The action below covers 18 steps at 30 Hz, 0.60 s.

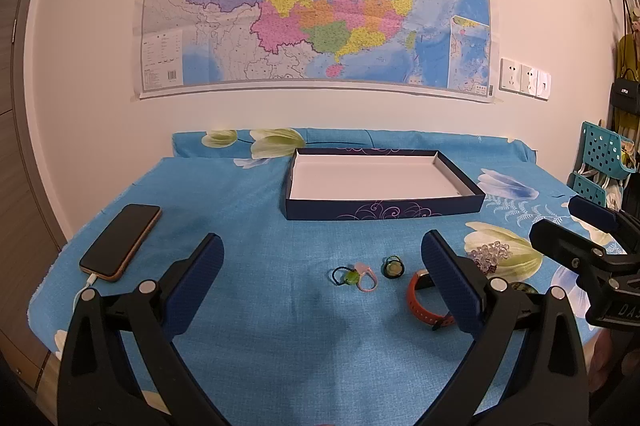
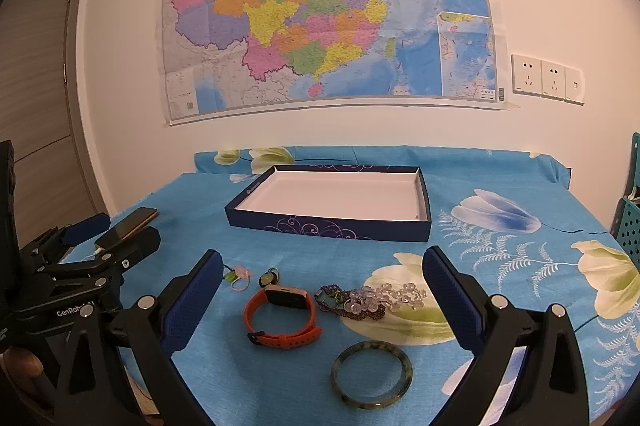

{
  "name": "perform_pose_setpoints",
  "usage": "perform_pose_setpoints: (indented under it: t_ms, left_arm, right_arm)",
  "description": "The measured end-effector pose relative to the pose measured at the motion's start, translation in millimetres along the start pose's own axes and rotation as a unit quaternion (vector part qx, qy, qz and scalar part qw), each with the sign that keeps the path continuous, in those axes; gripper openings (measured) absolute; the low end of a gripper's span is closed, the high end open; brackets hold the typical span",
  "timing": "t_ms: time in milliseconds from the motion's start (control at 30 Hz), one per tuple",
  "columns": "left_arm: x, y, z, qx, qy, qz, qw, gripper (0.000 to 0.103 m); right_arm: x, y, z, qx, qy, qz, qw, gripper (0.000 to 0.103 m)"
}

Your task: Organize jewelry

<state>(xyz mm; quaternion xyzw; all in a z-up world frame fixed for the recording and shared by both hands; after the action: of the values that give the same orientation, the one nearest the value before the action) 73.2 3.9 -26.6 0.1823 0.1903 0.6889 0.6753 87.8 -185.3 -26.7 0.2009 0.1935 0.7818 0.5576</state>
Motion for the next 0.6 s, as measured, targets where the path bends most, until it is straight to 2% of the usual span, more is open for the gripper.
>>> perform_pose_setpoints:
  t_ms: [600]
  left_arm:
    - [-0.6,-0.4,-1.5,0.002,-0.002,0.001,1.0000,0.097]
  right_arm:
    - [1.7,-2.4,0.0,0.001,-0.001,0.003,1.000,0.097]
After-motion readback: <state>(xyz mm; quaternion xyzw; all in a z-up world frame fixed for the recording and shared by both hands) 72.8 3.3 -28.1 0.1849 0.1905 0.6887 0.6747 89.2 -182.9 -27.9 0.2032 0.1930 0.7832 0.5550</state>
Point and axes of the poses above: each gripper's, at about its wrist camera, not at the fingertips, and y roughly against the way its jaws point, x to its left, z to its top, the point moved 10 cm from there along -y, roughly the way its jaws point, and after that the axes turned 8 degrees about x, right-handed, at the moved point
